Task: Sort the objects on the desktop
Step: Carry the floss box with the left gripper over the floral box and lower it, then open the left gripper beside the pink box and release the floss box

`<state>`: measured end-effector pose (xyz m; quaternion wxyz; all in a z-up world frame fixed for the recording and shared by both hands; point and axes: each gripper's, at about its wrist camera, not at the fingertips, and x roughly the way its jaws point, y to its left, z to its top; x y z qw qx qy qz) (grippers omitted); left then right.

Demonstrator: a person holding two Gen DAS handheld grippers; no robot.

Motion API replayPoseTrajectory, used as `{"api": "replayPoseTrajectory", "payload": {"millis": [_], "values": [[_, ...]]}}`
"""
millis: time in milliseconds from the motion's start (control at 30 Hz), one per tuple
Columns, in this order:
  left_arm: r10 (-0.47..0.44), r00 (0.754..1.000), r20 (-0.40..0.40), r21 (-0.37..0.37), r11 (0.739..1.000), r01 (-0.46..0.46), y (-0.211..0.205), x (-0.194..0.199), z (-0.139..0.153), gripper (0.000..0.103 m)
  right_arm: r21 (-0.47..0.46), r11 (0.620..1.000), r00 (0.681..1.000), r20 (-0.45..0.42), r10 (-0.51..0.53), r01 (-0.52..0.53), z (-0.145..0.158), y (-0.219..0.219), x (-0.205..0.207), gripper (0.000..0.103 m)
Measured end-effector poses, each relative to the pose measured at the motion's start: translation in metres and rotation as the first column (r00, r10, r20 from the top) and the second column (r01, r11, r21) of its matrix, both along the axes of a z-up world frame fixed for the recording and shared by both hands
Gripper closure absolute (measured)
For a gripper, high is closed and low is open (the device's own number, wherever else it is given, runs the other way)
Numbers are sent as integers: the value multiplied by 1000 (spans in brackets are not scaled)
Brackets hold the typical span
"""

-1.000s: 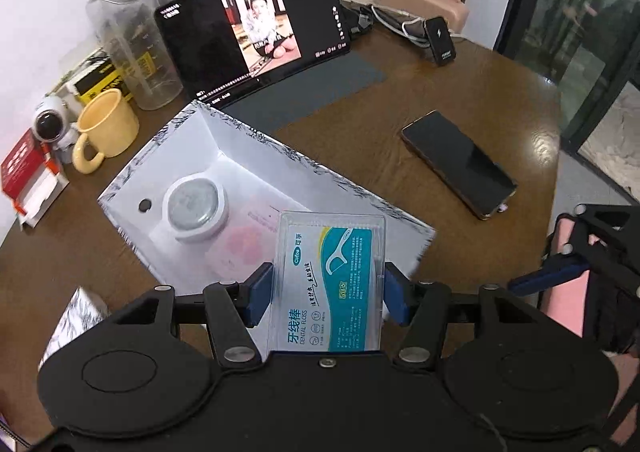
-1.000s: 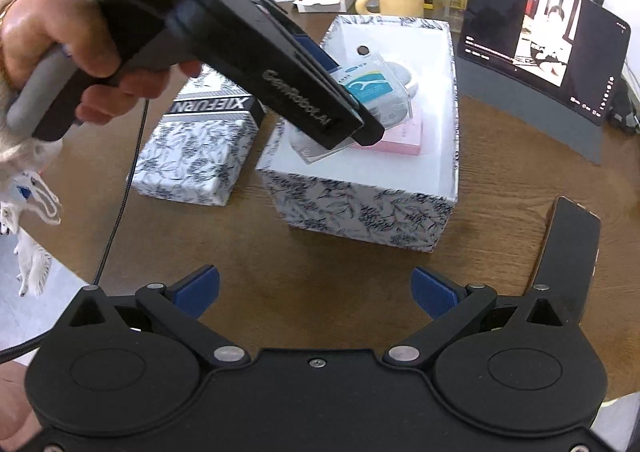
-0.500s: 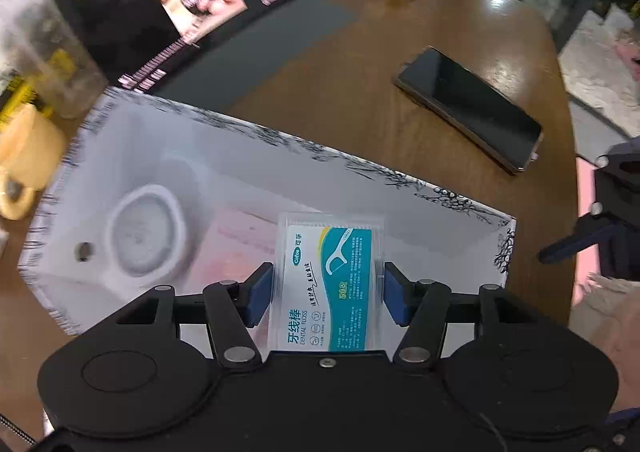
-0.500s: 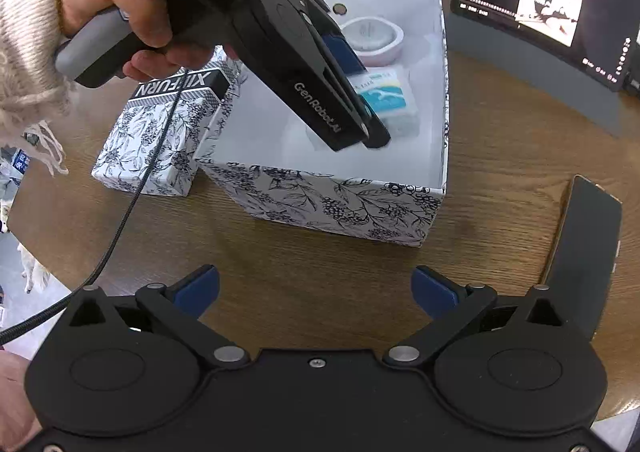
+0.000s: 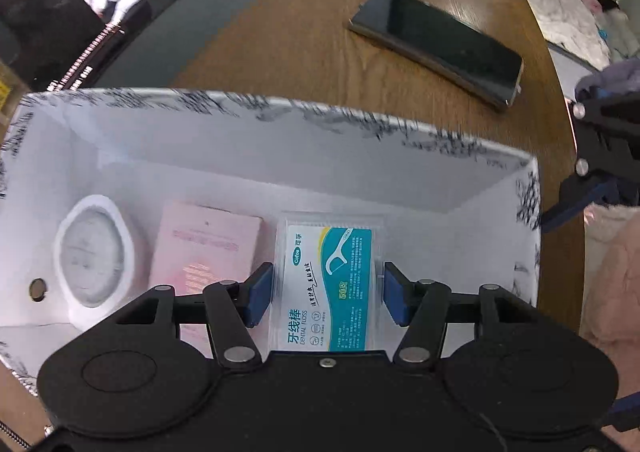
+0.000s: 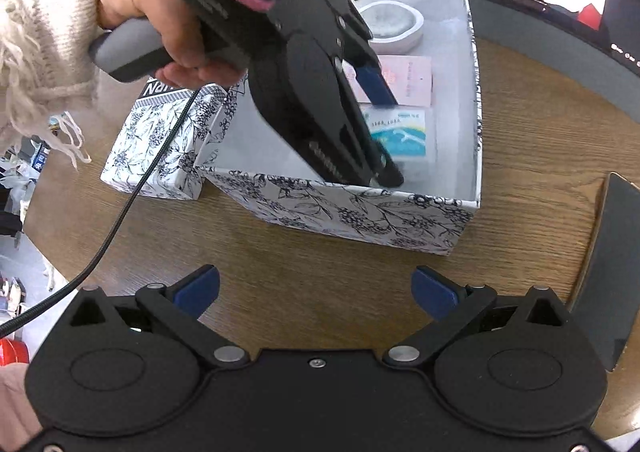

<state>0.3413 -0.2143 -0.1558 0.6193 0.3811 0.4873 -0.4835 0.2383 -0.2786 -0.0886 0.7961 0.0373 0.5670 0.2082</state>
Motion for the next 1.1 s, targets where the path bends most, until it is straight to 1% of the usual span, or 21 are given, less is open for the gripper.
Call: {"api": "replayPoseTrajectory", "payload": {"millis": [200, 367, 567, 633, 800, 833, 867, 933, 967, 1000, 1100], "values": [[-14, 1000, -11, 21, 1000, 14, 2, 1, -9, 47, 7, 1000, 1000, -13, 9, -9, -3, -1, 4, 0], [-28, 1000, -11, 25, 999, 28, 3, 1, -10, 47, 14, 1000, 1000, -17, 15, -15, -5, 0, 6, 0], [-34, 999, 15, 34, 999, 34, 4, 0, -11, 46, 20, 999, 999, -25, 25, -25, -7, 1, 7, 0], [-44, 999, 22, 24, 999, 44, 5, 0, -9, 45, 20, 999, 999, -27, 28, -28, -7, 0, 7, 0], [-24, 999, 46, 6, 1000, 24, 9, 2, 3, 32, 16, 999, 999, -26, 38, -38, -7, 1, 7, 0], [-14, 998, 63, 4, 1000, 14, 10, 3, 6, 25, 14, 999, 999, -25, 39, -39, -7, 2, 7, 0], [-8, 997, 82, -3, 1000, 8, 11, 4, 9, 23, 12, 999, 999, -24, 40, -39, -7, 2, 7, 0], [14, 994, 107, -21, 1000, -12, 16, 6, 20, 21, 9, 999, 999, -18, 36, -36, -6, 2, 7, 0], [31, 993, 117, -33, 999, -27, 19, 7, 26, 15, 10, 999, 999, -16, 33, -33, -5, 2, 7, 0], [53, 990, 128, -52, 998, -47, 21, 8, 31, 12, 13, 999, 999, -13, 29, -29, -4, 2, 7, 0], [136, 980, 144, -126, 985, -119, 34, 14, 52, 10, 17, 1000, 1000, -8, 22, -22, -2, 3, 6, 0]]}}
